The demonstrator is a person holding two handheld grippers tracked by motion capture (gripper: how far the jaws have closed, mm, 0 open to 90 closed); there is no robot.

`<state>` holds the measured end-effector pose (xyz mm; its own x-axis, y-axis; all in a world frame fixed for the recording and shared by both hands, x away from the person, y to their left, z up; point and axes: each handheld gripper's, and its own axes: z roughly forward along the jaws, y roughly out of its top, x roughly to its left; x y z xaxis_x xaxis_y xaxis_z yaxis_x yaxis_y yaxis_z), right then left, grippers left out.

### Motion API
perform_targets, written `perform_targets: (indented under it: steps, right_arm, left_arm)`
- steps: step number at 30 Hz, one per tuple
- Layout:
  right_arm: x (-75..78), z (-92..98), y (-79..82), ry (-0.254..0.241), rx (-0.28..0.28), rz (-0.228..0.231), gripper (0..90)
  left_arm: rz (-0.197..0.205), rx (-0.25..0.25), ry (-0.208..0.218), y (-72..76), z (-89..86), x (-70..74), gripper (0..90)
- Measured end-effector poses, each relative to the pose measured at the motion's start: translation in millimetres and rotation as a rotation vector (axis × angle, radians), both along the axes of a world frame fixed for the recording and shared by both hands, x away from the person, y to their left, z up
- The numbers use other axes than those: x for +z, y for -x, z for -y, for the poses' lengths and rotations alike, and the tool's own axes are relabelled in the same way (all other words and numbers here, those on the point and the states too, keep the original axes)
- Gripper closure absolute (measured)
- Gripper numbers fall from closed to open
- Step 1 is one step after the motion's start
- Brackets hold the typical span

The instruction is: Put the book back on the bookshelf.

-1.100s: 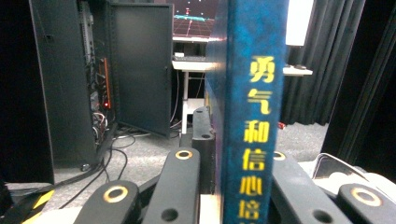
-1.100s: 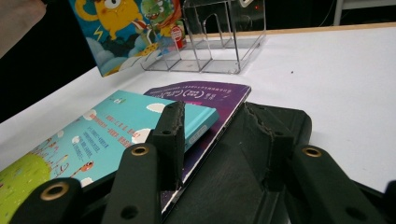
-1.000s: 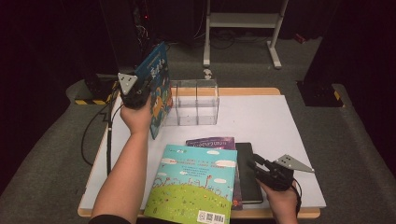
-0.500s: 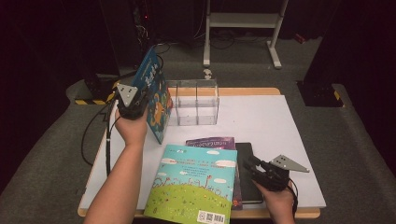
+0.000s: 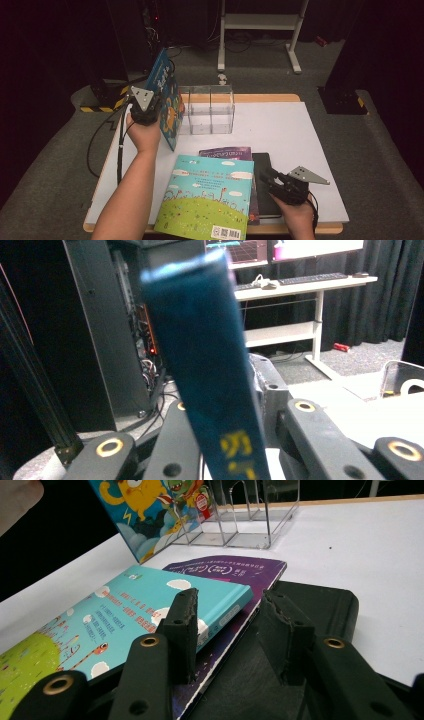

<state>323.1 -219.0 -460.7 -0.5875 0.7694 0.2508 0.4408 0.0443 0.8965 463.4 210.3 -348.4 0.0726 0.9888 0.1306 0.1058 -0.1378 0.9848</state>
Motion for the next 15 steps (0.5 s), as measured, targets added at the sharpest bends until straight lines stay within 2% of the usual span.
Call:
perform_targets:
  steps: [7, 11, 15]
  right_arm:
    - [0.2, 0.4, 0.1, -0.001, 0.004, 0.001, 58.5]
    - [-0.5, -1.4, 0.0, 0.002, 0.007, -0.005, 56.8]
    - [-0.7, -2.0, 0.5, 0.006, 0.005, -0.005, 55.4]
  left_arm:
    - [0.011, -0.002, 0.027, 1.6, -2.9, -3.1, 74.9]
    - [0.001, -0.038, 0.082, 4.3, -7.9, -4.4, 63.2]
    - [-0.008, -0.084, 0.132, 12.6, -12.8, -3.1, 56.8]
